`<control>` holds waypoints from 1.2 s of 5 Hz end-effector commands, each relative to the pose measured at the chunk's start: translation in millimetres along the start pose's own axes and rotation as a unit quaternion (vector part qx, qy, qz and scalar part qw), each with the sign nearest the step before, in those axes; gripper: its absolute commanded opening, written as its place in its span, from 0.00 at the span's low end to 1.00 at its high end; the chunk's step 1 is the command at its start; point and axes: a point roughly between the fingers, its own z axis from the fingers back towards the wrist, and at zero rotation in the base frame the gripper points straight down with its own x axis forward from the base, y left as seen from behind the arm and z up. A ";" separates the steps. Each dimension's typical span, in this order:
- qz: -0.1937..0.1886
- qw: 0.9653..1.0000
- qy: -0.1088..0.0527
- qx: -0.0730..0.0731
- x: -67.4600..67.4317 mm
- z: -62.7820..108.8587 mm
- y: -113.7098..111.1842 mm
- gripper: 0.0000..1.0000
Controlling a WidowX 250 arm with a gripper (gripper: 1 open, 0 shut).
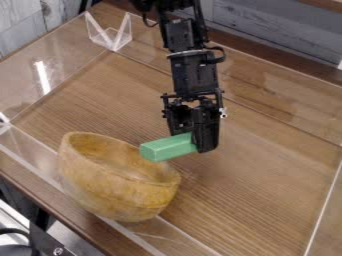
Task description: Remove the green block from inside the brown bowl and put it on the table
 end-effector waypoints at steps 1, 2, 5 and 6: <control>-0.013 1.000 -0.008 0.010 4.2 11.1 -7.7 0.00; -0.016 1.000 0.002 0.010 3.5 10.4 -11.2 0.00; -0.036 0.999 0.029 0.016 3.3 5.2 -21.1 0.00; -0.042 0.998 0.037 0.017 3.8 3.8 -23.5 0.00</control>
